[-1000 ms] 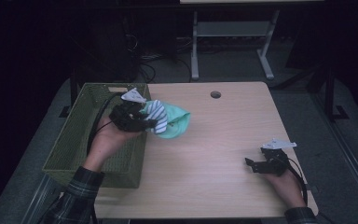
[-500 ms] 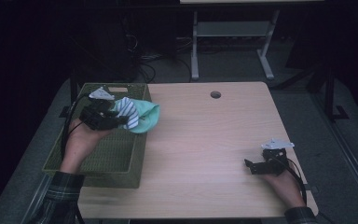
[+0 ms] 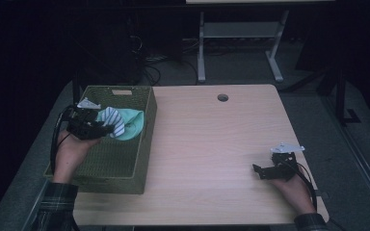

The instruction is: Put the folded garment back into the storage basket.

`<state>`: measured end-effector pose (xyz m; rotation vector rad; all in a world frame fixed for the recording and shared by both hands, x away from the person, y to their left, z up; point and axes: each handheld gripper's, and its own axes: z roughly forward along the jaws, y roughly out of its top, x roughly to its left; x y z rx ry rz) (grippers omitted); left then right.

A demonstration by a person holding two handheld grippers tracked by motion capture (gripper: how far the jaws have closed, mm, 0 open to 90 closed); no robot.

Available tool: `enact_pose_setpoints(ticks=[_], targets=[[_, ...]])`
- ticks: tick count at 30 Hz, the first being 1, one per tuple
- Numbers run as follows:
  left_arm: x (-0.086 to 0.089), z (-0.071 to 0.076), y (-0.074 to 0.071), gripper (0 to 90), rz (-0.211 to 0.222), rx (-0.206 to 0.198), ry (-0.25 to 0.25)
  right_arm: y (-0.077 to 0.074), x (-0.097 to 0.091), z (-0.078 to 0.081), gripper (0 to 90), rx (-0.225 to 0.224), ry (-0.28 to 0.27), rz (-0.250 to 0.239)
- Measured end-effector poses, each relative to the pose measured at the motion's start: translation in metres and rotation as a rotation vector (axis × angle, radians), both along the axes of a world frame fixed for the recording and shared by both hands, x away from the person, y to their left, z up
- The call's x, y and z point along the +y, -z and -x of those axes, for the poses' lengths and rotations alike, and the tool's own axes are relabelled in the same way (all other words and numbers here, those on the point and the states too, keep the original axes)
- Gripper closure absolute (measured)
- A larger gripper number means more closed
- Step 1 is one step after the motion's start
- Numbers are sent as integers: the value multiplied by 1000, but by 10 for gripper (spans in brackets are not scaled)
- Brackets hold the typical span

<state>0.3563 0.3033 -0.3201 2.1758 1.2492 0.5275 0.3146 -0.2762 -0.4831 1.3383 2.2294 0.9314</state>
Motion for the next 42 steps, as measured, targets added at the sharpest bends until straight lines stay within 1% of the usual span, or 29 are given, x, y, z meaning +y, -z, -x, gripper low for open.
enact_pose_setpoints(ticks=[1,2,3,4,5,6,7,8,9,11,12,13,14,15,17,19,22,23,24,25,27,31,32,33,34,36,38,41,42], targets=[[3,-2,8,691,-10,11,-12,0,0,0,21,1,-1,-1],[3,-2,8,691,-10,11,-12,0,0,0,21,1,-1,-1],[6,-3,14,690,-12,17,-18,0,0,0,21,2,-1,-2],[6,-3,14,690,-12,17,-18,0,0,0,21,2,-1,-2],[8,-6,24,690,-20,32,-25,0,0,0,21,2,-1,-2],[8,-6,24,690,-20,32,-25,0,0,0,21,2,-1,-2],[9,-8,31,689,-32,44,-27,0,0,0,21,2,-2,-2],[9,-8,31,689,-32,44,-27,0,0,0,21,2,-2,-2],[11,-10,40,689,-39,57,-29,0,0,0,21,2,-5,-1],[12,-13,49,687,-51,76,-39,0,0,0,22,3,-4,-2],[12,-13,49,687,-51,76,-39,0,0,0,22,3,-4,-2],[15,-15,55,686,-55,91,-44,0,0,0,22,5,-3,-7],[15,-15,55,685,-55,91,-44,0,0,0,22,5,-3,-7],[18,-15,62,685,-49,104,-56,0,0,0,22,5,-3,-7],[18,-15,64,684,-46,108,-59,0,0,0,22,5,-3,-7],[20,-16,69,682,-41,119,-61,0,0,0,22,4,-4,-6],[21,-17,75,676,-48,140,-60,0,0,0,22,5,-4,-7],[20,-19,79,664,-54,156,-56,0,0,0,22,6,-4,-7],[20,-19,79,656,-54,156,-56,0,0,0,22,6,-4,-7],[20,-20,80,642,-55,163,-46,0,0,0,22,5,-3,-7],[20,-21,82,627,-46,172,-37,0,0,0,22,5,-3,-7],[21,-20,83,590,-37,170,-41,0,0,0,22,5,-3,-8],[21,-20,83,567,-37,170,-41,0,0,0,22,5,-3,-8],[21,-20,83,529,-34,158,-47,0,0,0,22,6,-3,-8],[21,-20,81,512,-38,142,-48,0,0,0,22,6,-3,-8],[21,-18,80,461,-18,118,-54,0,-1,0,22,6,-3,-8],[22,-18,80,401,-11,117,-52,0,-1,0,21,6,-4,-8],[23,-18,77,311,21,108,-49,0,-1,0,21,6,-4,-7],[23,-18,77,281,21,108,-49,0,-1,0,21,6,-4,-7]])
